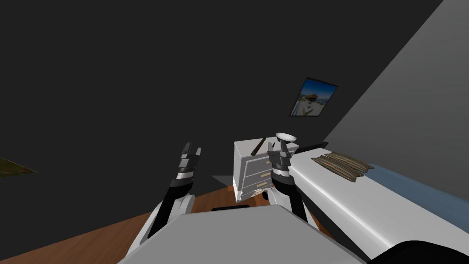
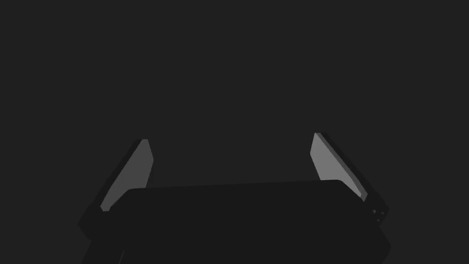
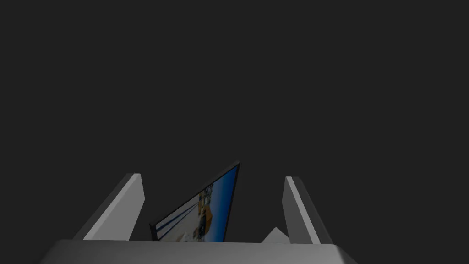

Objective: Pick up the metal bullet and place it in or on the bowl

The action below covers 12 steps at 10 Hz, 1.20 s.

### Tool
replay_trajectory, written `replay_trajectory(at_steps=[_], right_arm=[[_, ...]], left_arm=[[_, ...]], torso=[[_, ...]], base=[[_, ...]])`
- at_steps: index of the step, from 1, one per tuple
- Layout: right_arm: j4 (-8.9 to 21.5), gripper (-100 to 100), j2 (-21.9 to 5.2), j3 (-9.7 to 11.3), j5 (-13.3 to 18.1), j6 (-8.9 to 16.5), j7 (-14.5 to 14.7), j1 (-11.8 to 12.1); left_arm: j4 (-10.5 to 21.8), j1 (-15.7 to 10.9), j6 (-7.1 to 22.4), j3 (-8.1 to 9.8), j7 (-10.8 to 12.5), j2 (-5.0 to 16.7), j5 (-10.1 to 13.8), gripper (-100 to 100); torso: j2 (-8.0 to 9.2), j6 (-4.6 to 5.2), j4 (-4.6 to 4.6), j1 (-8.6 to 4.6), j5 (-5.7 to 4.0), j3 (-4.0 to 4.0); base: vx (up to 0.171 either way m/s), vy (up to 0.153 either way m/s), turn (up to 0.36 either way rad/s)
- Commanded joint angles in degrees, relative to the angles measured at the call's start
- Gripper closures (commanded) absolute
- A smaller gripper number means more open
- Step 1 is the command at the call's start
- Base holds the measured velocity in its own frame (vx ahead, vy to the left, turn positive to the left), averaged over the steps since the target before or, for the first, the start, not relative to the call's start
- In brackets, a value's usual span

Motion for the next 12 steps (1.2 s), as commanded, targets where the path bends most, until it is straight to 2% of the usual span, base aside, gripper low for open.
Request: replay_trajectory(at_steps=[1,4,5,9,10,11,12], right_arm=[[0.95,-100,-2.48,-0.05,0.21,0.16,-0.07,-0.54],[4.71,-100,-7.76,-0.22,1.02,0.80,-0.38,-2.62],[4.71,-100,-8.28,-0.22,1.02,0.80,-0.38,-2.62],[12.18,-100,-15.72,-0.59,2.90,2.21,-1.12,-7.24],[12.95,-100,-16.35,-0.59,2.90,2.21,-1.12,-7.24],[14.77,-100,-18.34,-0.69,3.48,2.62,-1.33,-8.65],[15.42,-100,-18.34,-0.69,3.48,2.62,-1.33,-8.65]], left_arm=[[0.00,0.00,0.00,0.00,0.00,0.00,0.00,0],[0.00,0.00,0.00,0.00,0.00,0.00,0.00,0],[0.00,-0.01,0.00,0.00,0.00,-0.01,0.00,0],[0.00,-0.01,0.00,-0.01,0.00,-0.01,0.00,0],[0.00,-0.01,0.00,-0.01,0.00,-0.01,0.00,0],[0.00,-0.01,0.00,-0.01,0.00,-0.01,0.00,0],[0.00,-0.01,0.00,-0.01,0.00,-0.01,0.00,0]], torso=[[0.00,0.00,0.00,0.00,0.00,0.00],[0.17,0.00,0.03,0.13,0.02,0.10],[0.22,0.00,0.05,0.19,0.04,0.13],[0.32,0.01,0.07,0.26,0.05,0.18],[0.41,0.00,0.09,0.29,0.06,0.23],[0.33,0.00,0.08,0.22,0.05,0.20],[0.30,0.00,0.07,0.21,0.05,0.17]], base=[[-0.014,0.014,-0.032],[-0.052,0.043,-0.049],[-0.047,0.045,-0.031],[-0.086,0.066,-0.081],[-0.084,0.056,-0.031],[-0.078,0.057,-0.070],[-0.061,0.038,-0.044]])
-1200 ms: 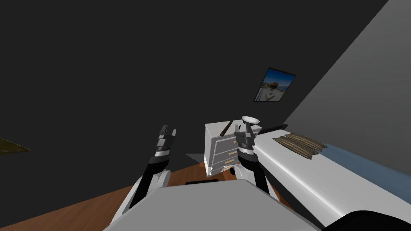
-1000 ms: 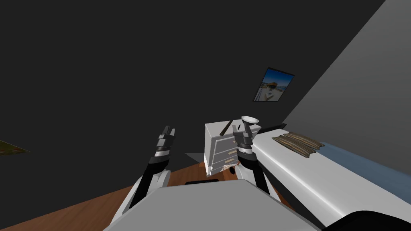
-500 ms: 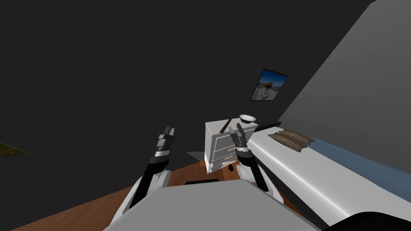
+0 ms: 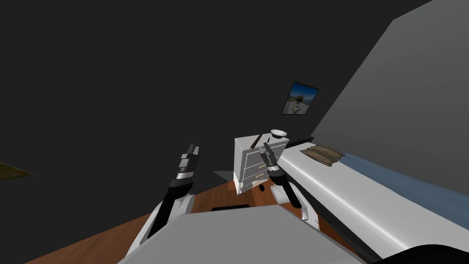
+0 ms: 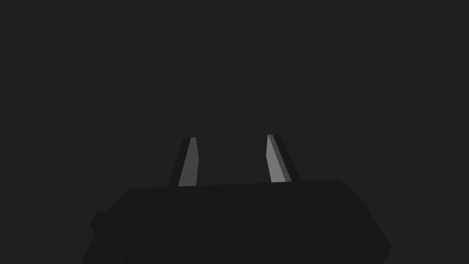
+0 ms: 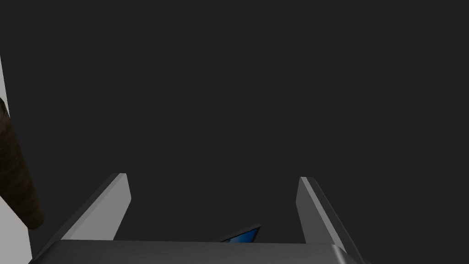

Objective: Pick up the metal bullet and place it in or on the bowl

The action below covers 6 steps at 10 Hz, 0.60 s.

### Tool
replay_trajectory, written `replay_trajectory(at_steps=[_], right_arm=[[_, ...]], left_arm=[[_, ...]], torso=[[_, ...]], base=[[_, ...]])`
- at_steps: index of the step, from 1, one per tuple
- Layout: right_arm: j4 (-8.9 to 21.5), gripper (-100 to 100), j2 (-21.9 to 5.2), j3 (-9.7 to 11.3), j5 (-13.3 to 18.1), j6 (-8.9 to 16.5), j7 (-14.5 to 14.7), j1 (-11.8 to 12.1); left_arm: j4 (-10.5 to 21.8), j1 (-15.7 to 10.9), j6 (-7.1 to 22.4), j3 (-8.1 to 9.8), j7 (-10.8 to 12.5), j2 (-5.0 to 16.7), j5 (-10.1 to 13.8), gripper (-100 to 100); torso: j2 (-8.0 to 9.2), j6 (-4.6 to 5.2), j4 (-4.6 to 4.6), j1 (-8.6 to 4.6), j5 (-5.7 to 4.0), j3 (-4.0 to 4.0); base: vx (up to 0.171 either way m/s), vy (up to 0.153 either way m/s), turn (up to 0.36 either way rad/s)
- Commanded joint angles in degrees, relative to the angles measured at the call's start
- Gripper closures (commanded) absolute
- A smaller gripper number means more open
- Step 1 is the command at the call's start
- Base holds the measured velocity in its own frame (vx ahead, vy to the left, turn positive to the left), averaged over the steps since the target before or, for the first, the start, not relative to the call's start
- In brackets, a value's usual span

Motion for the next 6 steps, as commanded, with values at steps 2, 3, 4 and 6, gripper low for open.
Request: replay_trajectory(at_steps=[2,3,4,6], right_arm=[[4.41,-100,-4.17,-0.15,1.40,0.87,-0.36,-3.18],[5.75,-100,-4.17,-0.15,1.40,0.87,-0.36,-3.18],[7.53,-100,-6.08,-0.23,2.10,1.31,-0.50,-4.84],[10.56,-100,-7.98,-0.30,2.82,1.75,-0.59,-6.58]], left_arm=[[0.00,0.00,0.00,0.00,0.00,0.00,0.00,0],[0.00,0.00,0.00,0.00,0.00,0.00,0.00,0],[0.00,0.00,0.00,0.00,0.00,0.00,0.00,0],[0.00,0.00,0.00,0.00,0.00,0.00,0.00,0]], torso=[[0.02,0.01,0.00,0.00,0.00,0.01],[0.10,0.01,0.02,0.07,0.01,0.05],[0.06,0.00,0.01,0.06,0.01,0.04],[0.01,0.00,0.00,0.05,0.01,0.01]], base=[[-0.089,0.055,-0.102],[-0.081,0.054,-0.036],[-0.083,0.053,-0.058],[-0.071,0.056,-0.076]])
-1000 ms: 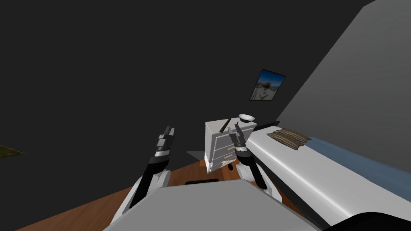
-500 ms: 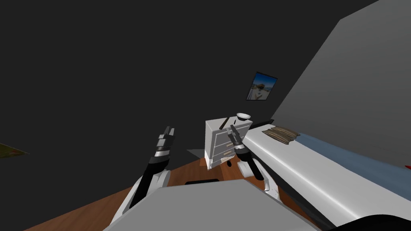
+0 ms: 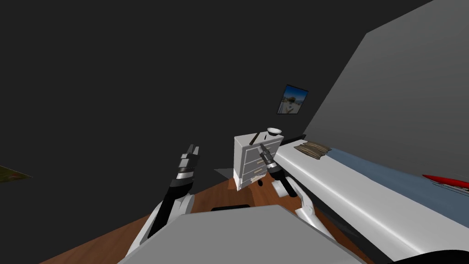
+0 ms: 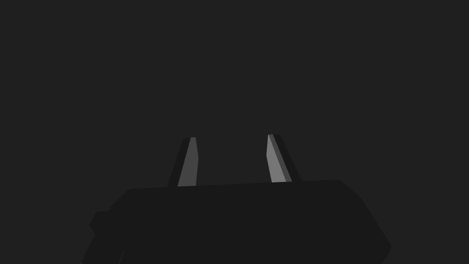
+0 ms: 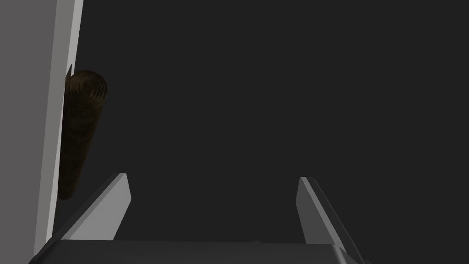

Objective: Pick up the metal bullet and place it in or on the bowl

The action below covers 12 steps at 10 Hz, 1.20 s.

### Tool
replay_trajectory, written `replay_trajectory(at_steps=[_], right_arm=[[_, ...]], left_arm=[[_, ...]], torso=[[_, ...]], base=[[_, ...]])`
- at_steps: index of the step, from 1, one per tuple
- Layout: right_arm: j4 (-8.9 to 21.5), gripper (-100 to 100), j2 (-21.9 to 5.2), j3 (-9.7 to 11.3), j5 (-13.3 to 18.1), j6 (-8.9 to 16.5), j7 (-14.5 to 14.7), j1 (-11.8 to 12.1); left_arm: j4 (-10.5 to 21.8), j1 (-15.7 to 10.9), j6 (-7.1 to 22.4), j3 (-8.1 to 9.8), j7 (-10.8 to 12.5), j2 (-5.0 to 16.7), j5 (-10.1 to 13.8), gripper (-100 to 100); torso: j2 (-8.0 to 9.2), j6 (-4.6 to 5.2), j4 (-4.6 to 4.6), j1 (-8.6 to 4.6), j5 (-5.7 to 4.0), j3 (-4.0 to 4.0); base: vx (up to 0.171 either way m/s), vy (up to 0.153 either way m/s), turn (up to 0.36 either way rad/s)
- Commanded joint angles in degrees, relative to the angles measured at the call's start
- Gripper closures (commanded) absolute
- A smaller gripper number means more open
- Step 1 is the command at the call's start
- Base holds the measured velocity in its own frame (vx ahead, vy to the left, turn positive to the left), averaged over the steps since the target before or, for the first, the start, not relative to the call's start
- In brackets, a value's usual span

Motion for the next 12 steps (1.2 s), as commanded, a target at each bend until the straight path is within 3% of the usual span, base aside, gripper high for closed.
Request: replay_trajectory(at_steps=[1,3,4,7,8,9,10,11,12], right_arm=[[1.61,-100,-1.00,-0.08,0.33,0.50,-0.11,-0.69],[5.94,-100,-4.74,-0.14,1.88,1.36,-0.08,-4.37],[7.63,-100,-4.74,-0.14,1.88,1.36,-0.08,-4.37],[12.81,-100,-8.42,-0.06,3.54,2.16,0.35,-8.29],[13.92,-100,-8.42,-0.06,3.54,2.16,0.35,-8.29],[16.18,-100,-10.21,0.04,4.40,2.53,0.74,-10.33],[17.16,-100,-10.21,0.04,4.40,2.53,0.74,-10.33],[19.74,-100,-11.96,0.19,5.29,2.88,1.26,-12.43],[20.43,-100,-11.96,0.19,5.29,2.88,1.26,-12.43]], left_arm=[[0.00,0.00,0.00,0.00,0.00,0.00,0.00,0],[0.00,0.00,0.00,0.00,0.00,0.00,0.00,0],[0.00,0.00,0.00,0.00,0.00,0.00,0.00,0],[0.00,0.00,0.00,0.00,0.00,0.00,0.00,0],[0.00,0.00,0.00,0.00,0.00,0.00,0.00,0],[0.00,0.00,0.00,0.00,0.00,0.00,0.00,0],[0.00,0.00,0.00,0.00,0.00,0.00,0.00,0],[0.00,0.00,0.00,0.00,0.00,0.00,0.00,0],[0.00,0.00,0.00,0.00,0.00,0.00,0.00,0]], torso=[[0.00,0.00,0.00,0.00,0.00,0.00],[-0.04,0.00,-0.01,-0.04,0.00,-0.02],[0.06,0.00,0.01,0.07,0.01,0.03],[-0.08,-0.01,-0.01,-0.06,-0.01,-0.04],[-0.12,-0.01,-0.02,-0.06,-0.01,-0.06],[-0.15,-0.01,-0.03,-0.07,-0.01,-0.08],[-0.17,0.00,-0.03,-0.03,0.00,-0.09],[-0.18,-0.01,-0.04,-0.04,-0.01,-0.10],[-0.15,0.00,-0.03,-0.01,0.00,-0.08]], base=[[-0.059,0.055,-0.037],[-0.085,0.066,-0.100],[-0.077,0.077,-0.052],[-0.055,0.044,-0.063],[-0.035,0.038,-0.044],[-0.035,0.048,-0.082],[-0.032,0.045,-0.036],[-0.042,0.053,-0.062],[-0.030,0.040,-0.045]])
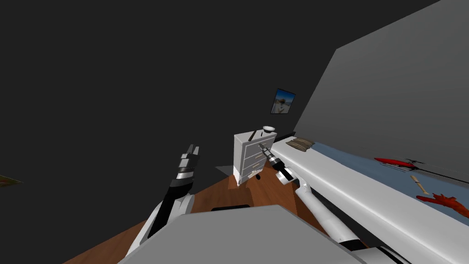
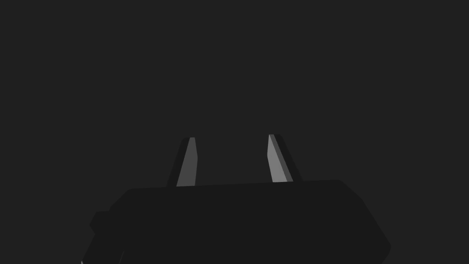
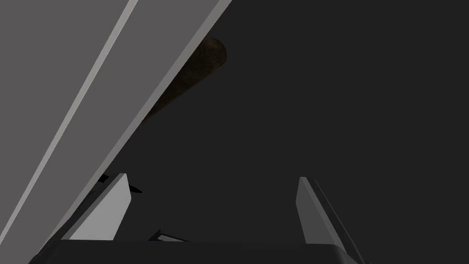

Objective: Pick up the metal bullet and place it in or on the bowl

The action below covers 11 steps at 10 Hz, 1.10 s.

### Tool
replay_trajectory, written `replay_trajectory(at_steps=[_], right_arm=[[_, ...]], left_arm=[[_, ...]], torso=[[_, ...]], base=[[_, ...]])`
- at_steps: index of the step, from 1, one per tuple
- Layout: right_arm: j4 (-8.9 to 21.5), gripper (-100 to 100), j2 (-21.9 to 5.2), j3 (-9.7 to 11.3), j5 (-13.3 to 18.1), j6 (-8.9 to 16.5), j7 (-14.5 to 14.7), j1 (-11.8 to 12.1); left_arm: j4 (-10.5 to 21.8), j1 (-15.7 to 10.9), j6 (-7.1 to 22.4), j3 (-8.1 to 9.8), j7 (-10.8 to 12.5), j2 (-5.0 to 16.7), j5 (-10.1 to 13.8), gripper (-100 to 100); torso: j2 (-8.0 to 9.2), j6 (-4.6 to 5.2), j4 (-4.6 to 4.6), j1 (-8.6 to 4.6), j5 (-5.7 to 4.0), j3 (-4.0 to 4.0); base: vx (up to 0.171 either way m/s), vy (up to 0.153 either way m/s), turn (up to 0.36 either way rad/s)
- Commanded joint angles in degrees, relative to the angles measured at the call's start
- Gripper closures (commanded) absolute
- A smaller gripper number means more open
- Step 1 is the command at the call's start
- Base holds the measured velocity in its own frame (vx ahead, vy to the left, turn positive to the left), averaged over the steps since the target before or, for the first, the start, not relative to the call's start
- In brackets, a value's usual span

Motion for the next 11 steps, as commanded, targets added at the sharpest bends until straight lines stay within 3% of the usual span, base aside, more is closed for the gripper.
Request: replay_trajectory(at_steps=[1,2,3,4,5,7,8,9,10,11], right_arm=[[2.86,-100,-1.94,0.20,1.01,0.26,0.71,-2.56],[4.31,-100,-1.94,0.20,1.01,0.26,0.71,-2.56],[6.71,-100,-3.51,0.42,1.93,0.55,1.49,-4.76],[7.64,-100,-3.51,0.42,1.93,0.55,1.49,-4.76],[9.06,-100,-4.95,0.68,2.85,0.82,2.42,-6.84],[10.95,-100,-4.95,0.68,2.85,0.82,2.42,-7.00],[13.19,-100,-6.24,0.96,3.77,1.05,3.46,-9.27],[14.25,-100,-6.24,0.96,3.77,1.05,3.46,-9.27],[16.43,-100,-7.39,1.27,4.69,1.25,4.62,-11.56],[17.50,-100,-7.39,1.27,4.69,1.25,4.62,-11.56]], left_arm=[[0.00,0.00,0.00,0.00,0.00,0.00,0.00,0],[0.00,0.00,0.00,0.00,0.00,0.00,0.00,0],[0.00,0.00,0.00,0.00,0.00,0.00,0.00,0],[0.00,0.00,0.00,0.00,0.00,0.00,0.00,0],[0.00,0.00,0.00,0.00,0.00,0.00,0.00,0],[0.00,0.00,0.00,0.00,0.00,0.00,0.00,0],[0.00,0.00,0.00,0.00,0.00,0.00,0.00,0],[0.00,0.01,0.00,0.00,0.00,0.00,0.00,0],[0.00,0.00,0.00,0.00,0.00,0.00,0.00,0],[0.00,0.01,0.00,0.00,0.00,0.00,0.00,0]], torso=[[0.00,0.00,0.00,0.00,0.00,0.00],[-0.06,0.00,-0.01,0.02,0.00,-0.03],[-0.08,0.00,-0.02,0.00,-0.01,-0.05],[-0.09,0.01,-0.02,0.01,0.00,-0.05],[-0.09,0.00,-0.02,-0.02,-0.01,-0.06],[-0.13,0.00,-0.03,-0.04,-0.01,-0.08],[-0.14,-0.01,-0.04,-0.08,-0.02,-0.09],[-0.18,0.01,-0.04,-0.06,-0.02,-0.10],[-0.18,-0.01,-0.05,-0.04,-0.02,-0.11],[-0.21,-0.01,-0.05,-0.02,0.00,-0.12]], base=[[-0.015,0.048,-0.073],[-0.010,0.040,-0.029],[-0.009,0.046,-0.053],[-0.007,0.034,-0.035],[-0.005,0.034,-0.058],[0.004,0.023,-0.015],[0.015,0.027,-0.055],[0.014,0.031,-0.031],[0.017,0.037,-0.047],[0.020,0.032,-0.024]])
